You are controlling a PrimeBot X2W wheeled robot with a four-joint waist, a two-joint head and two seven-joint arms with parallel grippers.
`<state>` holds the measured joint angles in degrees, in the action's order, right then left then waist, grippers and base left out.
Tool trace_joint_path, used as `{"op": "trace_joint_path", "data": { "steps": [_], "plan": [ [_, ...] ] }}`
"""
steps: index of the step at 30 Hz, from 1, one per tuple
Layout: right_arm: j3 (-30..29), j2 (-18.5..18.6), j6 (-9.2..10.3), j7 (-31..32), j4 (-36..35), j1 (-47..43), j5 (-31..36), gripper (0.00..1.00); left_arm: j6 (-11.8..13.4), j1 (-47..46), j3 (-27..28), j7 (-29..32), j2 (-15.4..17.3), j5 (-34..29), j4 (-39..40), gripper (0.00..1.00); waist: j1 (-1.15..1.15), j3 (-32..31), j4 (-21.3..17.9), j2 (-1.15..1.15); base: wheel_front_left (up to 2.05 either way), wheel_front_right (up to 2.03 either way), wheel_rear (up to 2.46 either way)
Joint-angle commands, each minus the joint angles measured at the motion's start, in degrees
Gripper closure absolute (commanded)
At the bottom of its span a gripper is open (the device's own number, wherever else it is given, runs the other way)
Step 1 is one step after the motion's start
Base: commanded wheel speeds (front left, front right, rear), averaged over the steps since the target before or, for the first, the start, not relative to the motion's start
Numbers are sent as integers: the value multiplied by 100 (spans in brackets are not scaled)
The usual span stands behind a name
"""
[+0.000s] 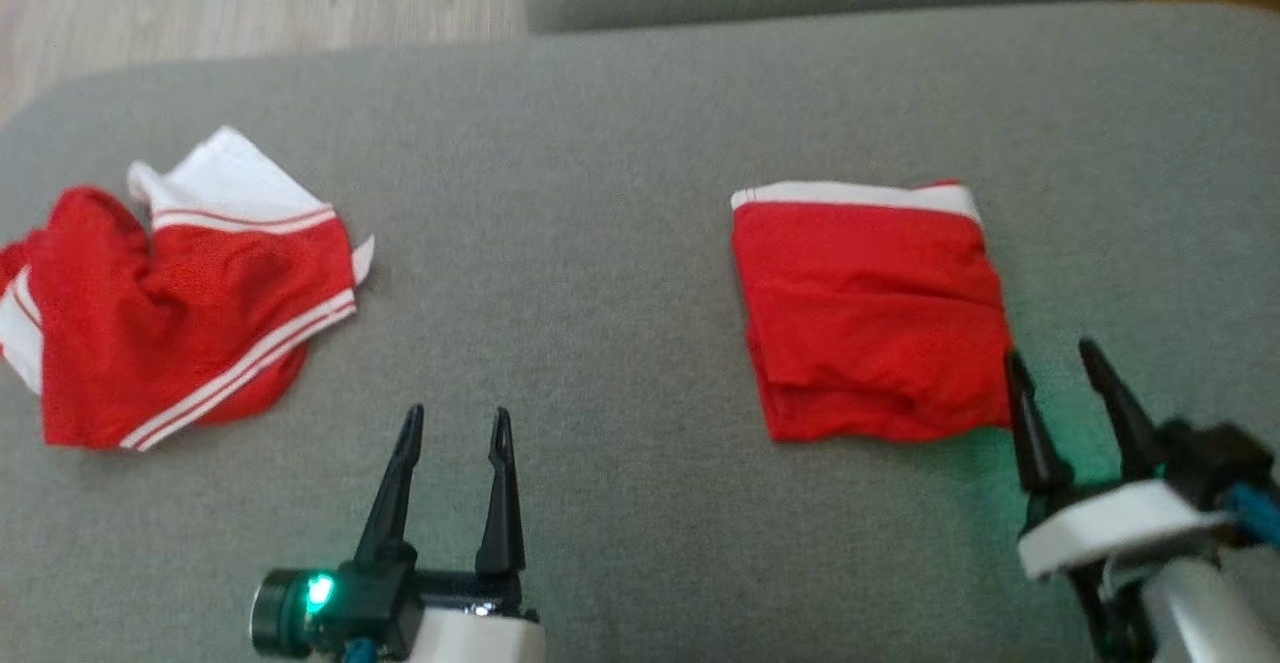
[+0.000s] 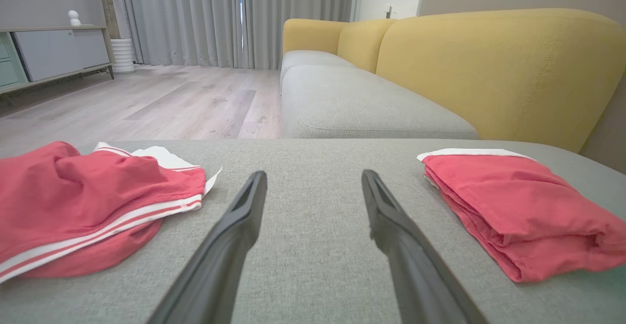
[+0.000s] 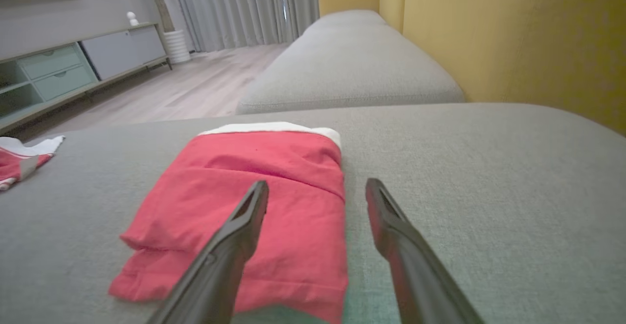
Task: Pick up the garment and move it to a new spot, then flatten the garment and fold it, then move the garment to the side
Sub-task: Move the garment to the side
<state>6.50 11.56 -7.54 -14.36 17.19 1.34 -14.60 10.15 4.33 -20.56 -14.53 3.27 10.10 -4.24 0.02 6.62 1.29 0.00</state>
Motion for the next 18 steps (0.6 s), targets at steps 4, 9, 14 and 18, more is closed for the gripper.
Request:
{"op": "trace_joint_path", "data": {
  "steps": [4, 9, 14, 18],
  "plan": [
    [120, 352, 5, 517, 321, 866, -613, 0, 24, -424, 57, -47, -39, -66, 167, 0, -2, 512, 15, 0, 0, 0, 0],
    [306, 625, 5, 1138, 689, 1489, -1286, 0, 14, -578, -7, -47, -39, -127, 114, 0, -2, 643, 4, 0, 0, 0, 0],
    [658, 752, 5, 1510, 978, 1778, -1807, 0, 9, -677, -45, -47, -39, -147, 92, 0, -2, 734, 25, 0, 0, 0, 0],
    [935, 712, 5, 1718, 1188, 1909, -2482, 37, 15, -758, -78, -47, -39, -135, 76, 0, -2, 818, 52, 0, 0, 0, 0]
  ]
}}
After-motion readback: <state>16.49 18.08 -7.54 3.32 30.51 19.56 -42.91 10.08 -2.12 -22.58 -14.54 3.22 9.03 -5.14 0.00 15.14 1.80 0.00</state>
